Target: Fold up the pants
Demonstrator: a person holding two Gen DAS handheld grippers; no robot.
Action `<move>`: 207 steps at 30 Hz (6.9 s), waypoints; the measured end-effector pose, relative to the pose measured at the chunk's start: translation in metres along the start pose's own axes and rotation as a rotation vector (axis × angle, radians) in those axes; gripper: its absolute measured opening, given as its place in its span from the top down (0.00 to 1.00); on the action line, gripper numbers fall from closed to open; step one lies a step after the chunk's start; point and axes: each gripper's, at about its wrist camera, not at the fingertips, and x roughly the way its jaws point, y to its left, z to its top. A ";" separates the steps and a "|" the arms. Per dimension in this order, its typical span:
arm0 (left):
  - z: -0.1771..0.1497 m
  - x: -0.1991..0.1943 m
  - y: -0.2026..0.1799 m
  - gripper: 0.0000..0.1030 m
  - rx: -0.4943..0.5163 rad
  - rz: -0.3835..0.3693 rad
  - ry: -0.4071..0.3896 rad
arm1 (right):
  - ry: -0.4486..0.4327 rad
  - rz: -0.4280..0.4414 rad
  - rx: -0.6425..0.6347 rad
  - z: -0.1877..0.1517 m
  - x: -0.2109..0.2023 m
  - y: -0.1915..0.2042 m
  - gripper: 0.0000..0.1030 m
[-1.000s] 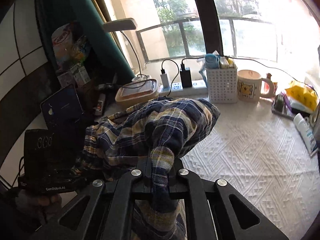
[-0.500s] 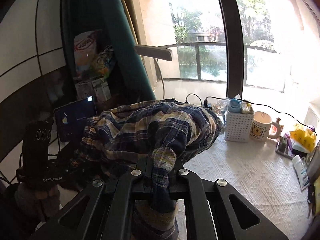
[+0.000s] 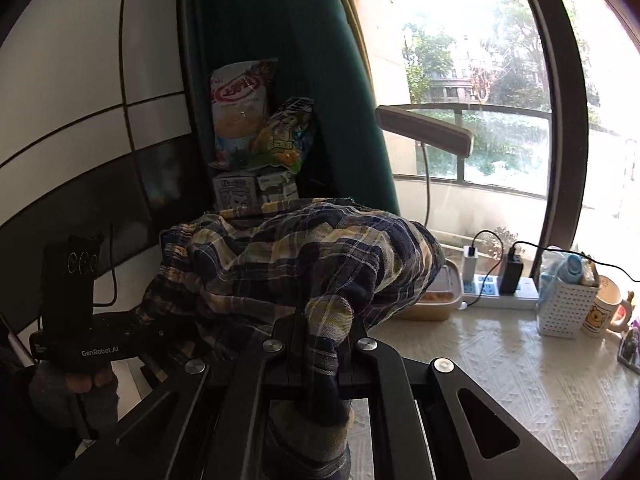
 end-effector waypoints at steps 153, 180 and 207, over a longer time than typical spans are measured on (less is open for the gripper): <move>-0.098 -0.057 -0.130 0.02 0.070 0.200 -0.045 | 0.082 -0.422 0.070 -0.144 -0.167 0.015 0.12; -0.099 -0.090 -0.164 0.02 0.168 0.268 -0.151 | -0.175 -0.659 0.051 -0.133 -0.267 0.041 0.06; -0.105 -0.085 -0.168 0.02 0.187 0.262 -0.118 | -0.148 -0.636 0.072 -0.137 -0.260 0.034 0.05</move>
